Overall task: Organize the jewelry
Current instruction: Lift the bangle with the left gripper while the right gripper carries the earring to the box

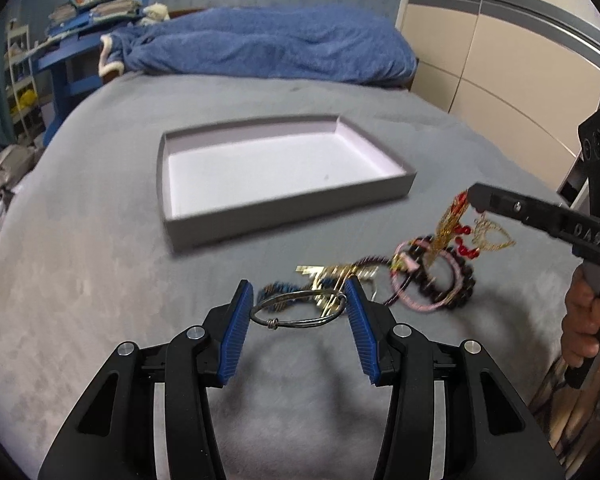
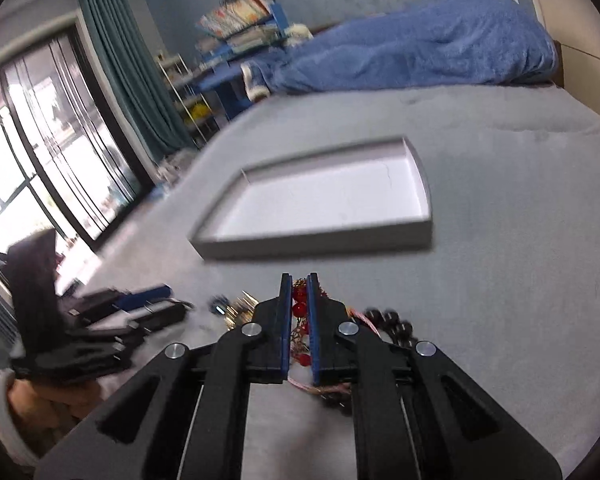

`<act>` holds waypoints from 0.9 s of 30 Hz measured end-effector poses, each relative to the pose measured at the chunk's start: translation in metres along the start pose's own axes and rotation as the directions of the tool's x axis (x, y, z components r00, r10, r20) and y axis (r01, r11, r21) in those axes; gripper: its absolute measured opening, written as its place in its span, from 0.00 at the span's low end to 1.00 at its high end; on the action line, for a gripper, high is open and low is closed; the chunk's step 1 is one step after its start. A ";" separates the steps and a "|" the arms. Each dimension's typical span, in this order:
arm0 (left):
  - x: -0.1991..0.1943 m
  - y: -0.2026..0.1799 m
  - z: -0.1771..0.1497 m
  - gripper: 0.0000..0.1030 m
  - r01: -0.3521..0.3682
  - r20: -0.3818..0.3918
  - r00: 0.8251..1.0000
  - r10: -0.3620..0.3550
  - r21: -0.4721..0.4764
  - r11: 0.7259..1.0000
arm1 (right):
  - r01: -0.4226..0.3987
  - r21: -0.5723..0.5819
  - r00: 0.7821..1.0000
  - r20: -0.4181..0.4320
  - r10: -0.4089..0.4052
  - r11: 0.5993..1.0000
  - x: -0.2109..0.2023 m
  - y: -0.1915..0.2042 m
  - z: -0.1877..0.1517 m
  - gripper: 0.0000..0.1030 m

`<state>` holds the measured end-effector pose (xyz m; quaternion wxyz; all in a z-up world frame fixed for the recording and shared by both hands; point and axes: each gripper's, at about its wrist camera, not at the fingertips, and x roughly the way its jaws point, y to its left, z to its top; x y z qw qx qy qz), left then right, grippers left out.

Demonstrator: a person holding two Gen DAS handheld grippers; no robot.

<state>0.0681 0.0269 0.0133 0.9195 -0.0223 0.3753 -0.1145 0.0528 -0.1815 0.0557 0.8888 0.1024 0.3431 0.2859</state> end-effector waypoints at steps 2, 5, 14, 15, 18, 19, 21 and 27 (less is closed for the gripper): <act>-0.007 -0.003 0.008 0.48 0.006 0.021 1.000 -0.006 0.007 1.000 | -0.019 0.005 1.000 0.018 0.019 1.000 -0.007 0.003 0.008 0.07; -0.014 -0.007 0.019 0.48 0.014 0.047 0.999 -0.015 0.025 1.000 | -0.043 0.002 0.998 0.049 0.043 0.999 -0.017 0.008 0.023 0.07; -0.006 -0.002 0.051 0.48 0.016 0.071 0.997 -0.018 0.033 0.999 | -0.033 -0.021 0.997 0.070 0.034 0.999 -0.001 0.012 0.053 0.07; -0.005 -0.001 0.055 0.48 0.012 0.076 0.997 -0.015 0.036 0.999 | -0.036 -0.011 0.997 0.070 0.037 0.999 0.004 0.010 0.056 0.07; 0.006 0.005 0.068 0.48 0.001 0.078 0.997 -0.003 0.022 1.000 | -0.036 -0.029 0.997 0.069 0.038 0.999 0.020 0.010 0.067 0.07; 0.010 0.008 0.073 0.48 -0.002 0.077 0.997 0.001 0.016 1.000 | -0.036 -0.034 0.997 0.069 0.038 0.999 0.026 0.009 0.072 0.07; 0.018 0.012 0.079 0.48 -0.008 0.076 0.997 0.007 0.014 1.000 | -0.029 -0.036 0.997 0.068 0.031 0.999 0.036 0.005 0.080 0.07; 0.055 0.026 0.097 0.48 -0.022 0.062 0.998 0.020 0.023 0.999 | 0.003 -0.004 1.000 0.028 -0.003 1.000 0.066 -0.018 0.082 0.07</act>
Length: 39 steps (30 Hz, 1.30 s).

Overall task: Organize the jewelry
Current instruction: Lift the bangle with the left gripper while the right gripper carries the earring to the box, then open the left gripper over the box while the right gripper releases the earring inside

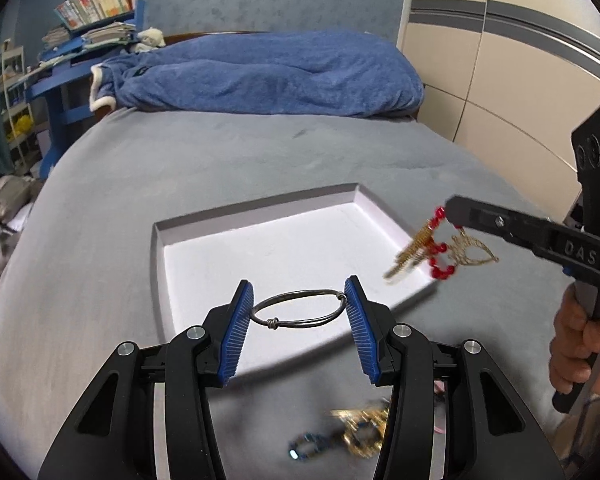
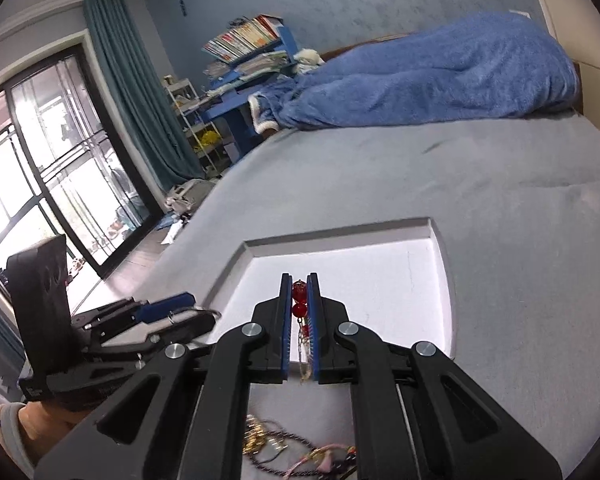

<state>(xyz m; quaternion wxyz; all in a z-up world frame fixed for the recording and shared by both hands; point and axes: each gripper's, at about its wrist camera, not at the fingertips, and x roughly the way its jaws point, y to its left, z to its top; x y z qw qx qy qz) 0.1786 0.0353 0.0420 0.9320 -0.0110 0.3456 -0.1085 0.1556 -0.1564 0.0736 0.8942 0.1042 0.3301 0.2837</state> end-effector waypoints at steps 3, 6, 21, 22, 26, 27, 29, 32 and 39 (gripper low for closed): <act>0.022 0.009 0.000 0.48 -0.011 -0.030 0.999 0.011 -0.010 1.000 | 0.021 0.003 0.999 -0.027 -0.021 1.000 0.016 -0.009 -0.001 0.07; 0.040 0.016 -0.003 0.47 -0.024 -0.055 0.998 0.024 -0.014 1.000 | 0.048 -0.003 0.997 -0.055 -0.048 0.999 0.030 -0.016 -0.004 0.07; 0.067 0.012 -0.019 0.52 -0.073 -0.141 0.986 0.083 0.074 0.995 | 0.136 0.032 0.975 -0.182 -0.128 0.990 0.066 -0.049 -0.019 0.07; 0.066 0.011 -0.019 0.55 -0.076 -0.134 0.987 0.086 0.078 0.994 | 0.144 0.025 0.972 -0.189 -0.136 0.989 0.067 -0.050 -0.021 0.07; 0.059 0.010 -0.016 0.61 -0.077 -0.112 0.990 0.085 0.071 0.994 | 0.163 -0.017 0.965 -0.203 -0.163 0.986 0.066 -0.045 -0.025 0.11; 0.056 0.009 -0.016 0.61 -0.079 -0.108 0.990 0.087 0.075 0.994 | 0.166 -0.024 0.966 -0.197 -0.168 0.986 0.063 -0.044 -0.024 0.18; 0.051 0.005 -0.016 0.62 -0.079 -0.104 0.991 0.087 0.080 0.994 | 0.168 -0.032 0.969 -0.178 -0.171 0.985 0.057 -0.042 -0.023 0.32; 0.037 -0.003 -0.017 0.76 -0.077 -0.086 0.993 0.085 0.090 0.993 | 0.172 -0.027 0.973 -0.151 -0.174 0.985 0.045 -0.042 -0.023 0.44; 0.005 -0.020 -0.022 0.86 -0.054 -0.043 0.997 0.058 0.088 0.995 | 0.170 -0.031 0.977 -0.127 -0.173 0.985 0.017 -0.037 -0.028 0.51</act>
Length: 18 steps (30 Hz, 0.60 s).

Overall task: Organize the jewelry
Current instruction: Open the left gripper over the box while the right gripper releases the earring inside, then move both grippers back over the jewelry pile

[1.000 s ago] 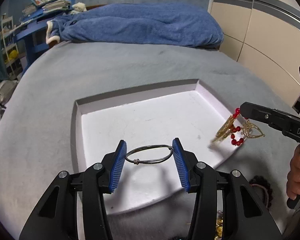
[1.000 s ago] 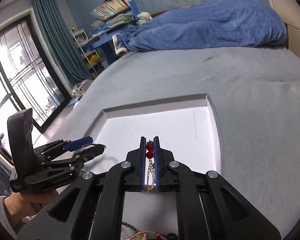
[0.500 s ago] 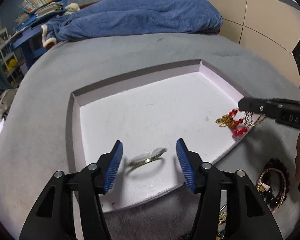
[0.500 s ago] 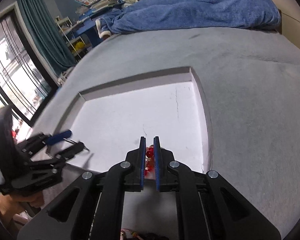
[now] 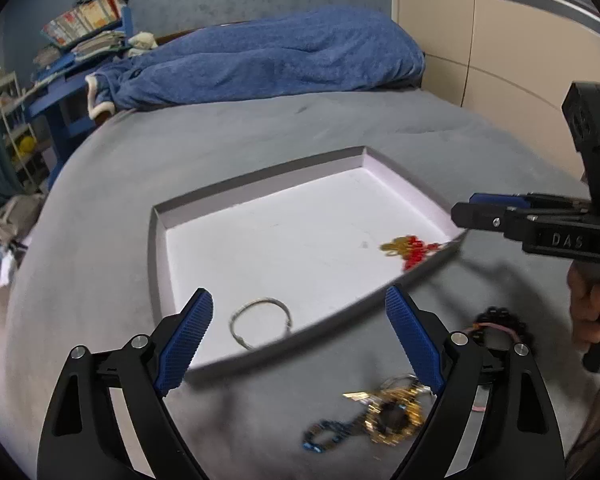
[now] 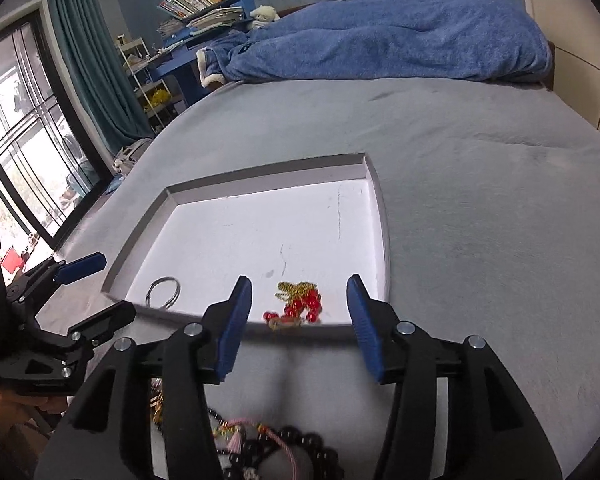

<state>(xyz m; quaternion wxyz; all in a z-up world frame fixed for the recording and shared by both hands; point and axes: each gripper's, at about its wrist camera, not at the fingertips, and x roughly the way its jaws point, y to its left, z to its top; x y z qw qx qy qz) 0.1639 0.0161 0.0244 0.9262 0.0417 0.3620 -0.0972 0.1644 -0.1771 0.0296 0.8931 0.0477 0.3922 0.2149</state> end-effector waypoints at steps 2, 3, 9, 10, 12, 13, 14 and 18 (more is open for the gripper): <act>-0.006 -0.002 -0.003 0.86 0.017 0.000 1.000 -0.017 -0.017 1.000 | 0.000 -0.008 1.000 0.002 0.000 1.000 -0.005 0.001 -0.003 0.53; -0.009 -0.004 -0.005 0.86 0.021 0.002 1.000 -0.021 -0.021 1.000 | 0.003 -0.012 1.000 0.000 -0.003 1.000 -0.008 0.001 -0.006 0.53; -0.025 -0.016 -0.014 0.86 0.039 0.020 0.999 -0.039 -0.015 0.999 | 0.022 -0.013 1.000 0.004 -0.022 1.000 -0.023 -0.005 -0.016 0.53; -0.026 -0.018 -0.015 0.86 0.041 0.019 0.999 -0.041 -0.014 0.999 | 0.026 -0.007 1.000 0.006 -0.026 1.000 -0.027 -0.008 -0.018 0.53; -0.029 -0.021 -0.020 0.86 0.049 0.015 0.999 -0.049 -0.013 0.999 | 0.030 0.004 1.000 0.009 -0.030 1.000 -0.034 -0.013 -0.023 0.53; -0.031 -0.024 -0.021 0.86 0.052 0.014 0.999 -0.052 -0.010 0.999 | 0.033 0.005 0.999 0.012 -0.033 0.999 -0.038 -0.015 -0.026 0.53; -0.032 -0.027 -0.023 0.86 0.057 0.014 0.998 -0.057 -0.004 0.998 | 0.036 0.003 0.999 0.015 -0.036 0.999 -0.041 -0.015 -0.028 0.53; -0.035 -0.042 -0.028 0.86 0.111 0.015 0.994 -0.112 0.022 0.994 | 0.048 0.003 0.999 0.009 -0.048 0.999 -0.052 -0.021 -0.039 0.52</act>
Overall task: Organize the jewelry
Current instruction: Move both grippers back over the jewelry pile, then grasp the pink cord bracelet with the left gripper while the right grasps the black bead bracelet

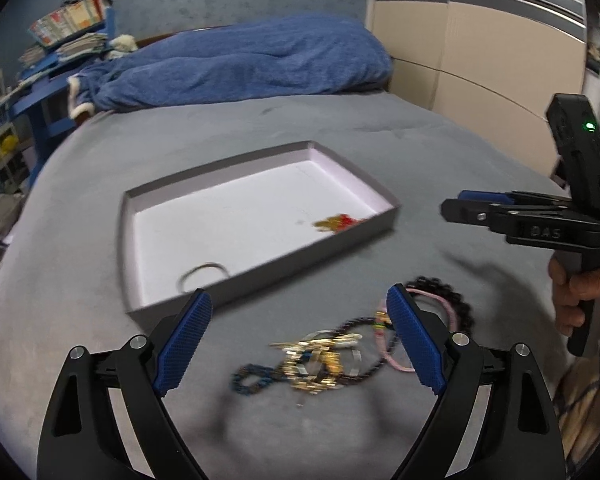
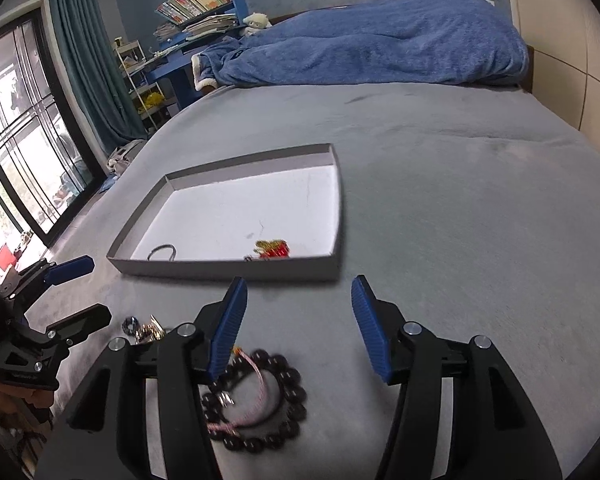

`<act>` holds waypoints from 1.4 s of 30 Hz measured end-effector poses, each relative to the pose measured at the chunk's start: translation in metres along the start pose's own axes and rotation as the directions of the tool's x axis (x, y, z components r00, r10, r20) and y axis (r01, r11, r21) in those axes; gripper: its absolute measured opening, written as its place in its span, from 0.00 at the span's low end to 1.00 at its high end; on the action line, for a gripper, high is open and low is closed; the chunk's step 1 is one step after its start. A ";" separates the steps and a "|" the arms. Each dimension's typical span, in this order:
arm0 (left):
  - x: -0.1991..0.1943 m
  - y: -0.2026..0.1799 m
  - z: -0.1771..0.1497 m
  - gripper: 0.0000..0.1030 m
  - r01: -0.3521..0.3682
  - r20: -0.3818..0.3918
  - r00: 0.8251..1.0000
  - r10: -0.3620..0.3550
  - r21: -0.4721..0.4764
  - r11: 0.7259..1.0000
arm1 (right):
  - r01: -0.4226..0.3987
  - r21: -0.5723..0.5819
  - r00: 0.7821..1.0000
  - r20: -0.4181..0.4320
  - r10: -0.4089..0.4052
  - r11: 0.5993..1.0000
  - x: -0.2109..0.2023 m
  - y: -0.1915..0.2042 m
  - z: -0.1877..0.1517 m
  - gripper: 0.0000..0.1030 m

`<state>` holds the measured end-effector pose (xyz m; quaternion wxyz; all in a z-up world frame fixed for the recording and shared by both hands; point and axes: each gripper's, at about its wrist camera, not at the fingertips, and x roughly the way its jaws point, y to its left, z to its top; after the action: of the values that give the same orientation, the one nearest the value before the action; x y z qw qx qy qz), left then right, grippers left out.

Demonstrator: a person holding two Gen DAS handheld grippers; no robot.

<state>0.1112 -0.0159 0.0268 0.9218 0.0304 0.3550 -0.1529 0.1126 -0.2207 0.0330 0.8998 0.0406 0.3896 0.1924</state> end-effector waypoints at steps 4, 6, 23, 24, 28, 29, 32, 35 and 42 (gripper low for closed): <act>0.002 -0.023 -0.005 0.86 0.095 -0.013 0.995 -0.095 0.048 0.994 | 0.005 -0.010 1.000 -0.006 -0.005 1.000 -0.007 -0.002 -0.008 0.49; 0.004 -0.034 -0.008 0.86 0.111 -0.021 0.994 -0.110 0.091 0.990 | 0.005 -0.014 1.000 -0.019 -0.005 1.000 -0.008 -0.002 -0.013 0.43; 0.028 -0.090 -0.036 0.51 0.200 -0.136 0.976 -0.168 0.272 0.941 | 0.021 0.006 0.998 -0.065 -0.021 1.000 -0.009 -0.015 -0.032 0.35; 0.030 -0.090 -0.038 0.49 0.200 -0.145 0.976 -0.165 0.279 0.939 | 0.021 0.007 0.998 -0.065 -0.021 1.000 -0.009 -0.017 -0.032 0.35; 0.041 -0.093 -0.044 0.35 0.202 -0.185 0.971 -0.151 0.294 0.934 | 0.016 0.015 0.998 -0.063 -0.015 1.000 -0.010 -0.021 -0.032 0.35; 0.044 -0.093 -0.045 0.32 0.208 -0.201 0.968 -0.152 0.293 0.933 | 0.015 0.017 0.998 -0.064 -0.014 1.000 -0.009 -0.022 -0.033 0.35; 0.045 -0.092 -0.045 0.12 0.218 -0.208 0.965 -0.161 0.286 0.933 | 0.011 0.020 0.998 -0.070 -0.010 1.000 -0.008 -0.023 -0.033 0.35; 0.036 -0.085 -0.038 0.05 0.226 -0.173 0.967 -0.186 0.257 0.939 | 0.006 0.017 0.997 -0.078 -0.005 1.000 -0.007 -0.023 -0.034 0.35; 0.008 -0.064 -0.020 0.05 0.203 -0.036 0.979 -0.200 0.194 0.960 | -0.004 0.001 0.994 -0.105 0.005 1.000 -0.002 -0.019 -0.038 0.35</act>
<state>0.0846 -0.0753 0.0104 0.8909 0.0862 0.3470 -0.2802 0.0901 -0.2416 0.0037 0.8776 0.0318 0.4364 0.1960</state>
